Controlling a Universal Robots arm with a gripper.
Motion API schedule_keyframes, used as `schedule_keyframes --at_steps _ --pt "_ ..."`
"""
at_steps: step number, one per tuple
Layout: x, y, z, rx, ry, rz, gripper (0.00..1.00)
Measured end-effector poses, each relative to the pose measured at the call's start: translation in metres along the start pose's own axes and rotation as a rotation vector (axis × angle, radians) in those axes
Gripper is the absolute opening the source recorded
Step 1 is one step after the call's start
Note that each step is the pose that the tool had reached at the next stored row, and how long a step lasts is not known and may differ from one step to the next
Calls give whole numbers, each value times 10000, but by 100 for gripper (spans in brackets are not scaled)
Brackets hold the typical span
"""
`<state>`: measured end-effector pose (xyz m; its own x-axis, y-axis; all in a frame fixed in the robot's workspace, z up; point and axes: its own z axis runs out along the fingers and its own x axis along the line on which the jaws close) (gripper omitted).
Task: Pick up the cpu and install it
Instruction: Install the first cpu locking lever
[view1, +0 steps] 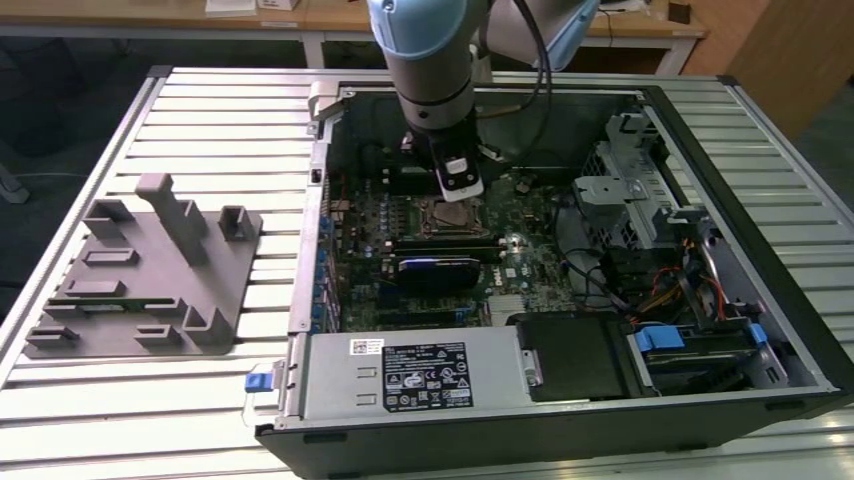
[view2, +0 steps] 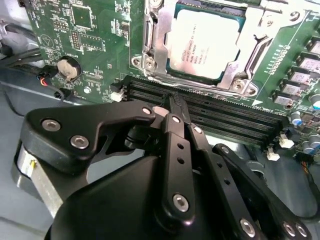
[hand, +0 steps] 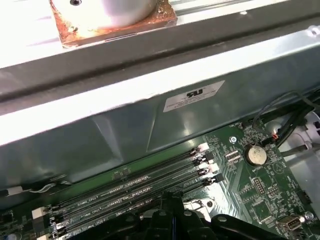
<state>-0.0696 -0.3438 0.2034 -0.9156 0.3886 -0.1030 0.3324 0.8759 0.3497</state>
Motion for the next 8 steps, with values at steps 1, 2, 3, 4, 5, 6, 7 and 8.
schedule_keyframes --at_steps 1,2,3,4,5,6,7,8 --pt "0 0 0 91 -34 -21 11" --pt "0 0 0 176 -66 -43 11" --pt "-1 0 0 248 -91 -60 11" --pt "-2 0 -1 342 -125 -83 11" --pt "-2 1 -1 468 -169 -114 11" --pt "-3 2 -1 602 -218 -147 11" --pt "-5 2 0 711 -257 -174 11" --pt "-9 4 1 810 -290 -198 11"
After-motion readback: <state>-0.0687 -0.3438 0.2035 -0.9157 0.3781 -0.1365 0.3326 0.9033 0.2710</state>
